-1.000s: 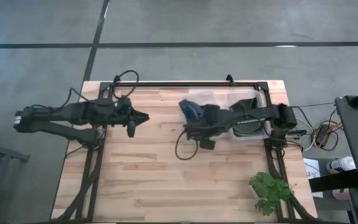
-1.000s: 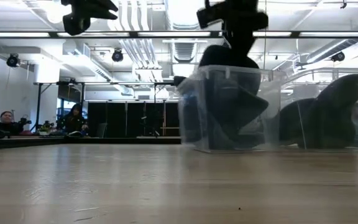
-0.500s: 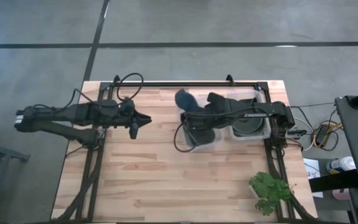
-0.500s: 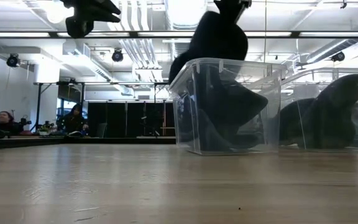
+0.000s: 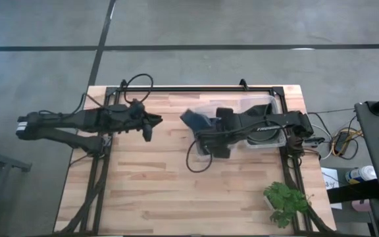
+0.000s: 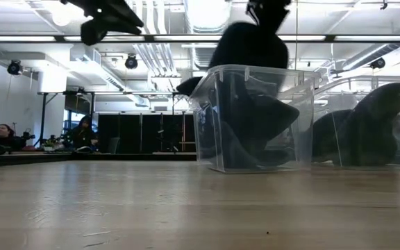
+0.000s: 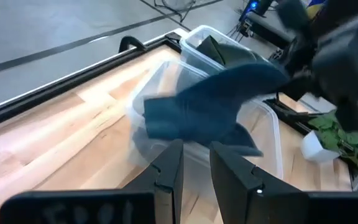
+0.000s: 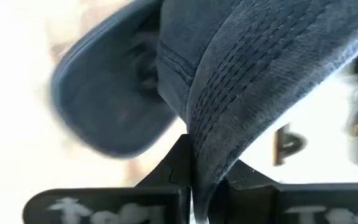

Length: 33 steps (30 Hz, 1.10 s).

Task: Pick & Place hat
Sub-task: Put the blue cap into the left transparent bin

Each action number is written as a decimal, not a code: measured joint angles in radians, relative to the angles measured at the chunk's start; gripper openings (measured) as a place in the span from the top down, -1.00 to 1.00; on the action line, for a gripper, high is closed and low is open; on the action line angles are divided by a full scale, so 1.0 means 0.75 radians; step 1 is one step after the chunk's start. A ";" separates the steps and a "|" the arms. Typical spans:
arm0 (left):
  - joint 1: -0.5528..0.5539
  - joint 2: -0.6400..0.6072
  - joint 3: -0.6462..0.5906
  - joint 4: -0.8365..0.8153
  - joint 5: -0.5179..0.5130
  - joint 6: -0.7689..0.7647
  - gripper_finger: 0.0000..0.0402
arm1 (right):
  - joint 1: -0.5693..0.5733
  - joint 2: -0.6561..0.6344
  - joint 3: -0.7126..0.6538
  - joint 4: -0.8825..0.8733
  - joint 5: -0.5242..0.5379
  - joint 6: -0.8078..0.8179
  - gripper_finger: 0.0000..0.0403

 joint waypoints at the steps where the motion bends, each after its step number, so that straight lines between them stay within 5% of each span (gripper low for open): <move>1: 0.005 0.021 0.000 0.022 0.013 0.002 0.64 | 0.009 0.000 -0.032 0.000 0.006 0.008 0.94; 5: 0.007 0.122 0.000 0.093 0.088 0.068 0.64 | 0.065 -0.029 -0.143 0.001 0.205 0.073 0.94; 10: 0.007 0.242 0.000 0.197 0.113 0.142 0.64 | 0.062 -0.076 -0.252 -0.002 0.041 0.306 0.94; 19: 0.008 0.407 0.056 0.508 0.114 0.356 0.64 | 0.224 -0.232 -0.287 -0.001 0.423 0.463 0.94; 29: 0.034 0.346 0.087 0.383 0.111 0.419 0.64 | 0.453 -0.280 -0.296 -0.001 0.890 -0.225 0.94; 33: 0.058 0.332 0.087 0.268 0.104 0.426 0.64 | 0.483 -0.260 -0.325 -0.001 0.954 -0.516 0.94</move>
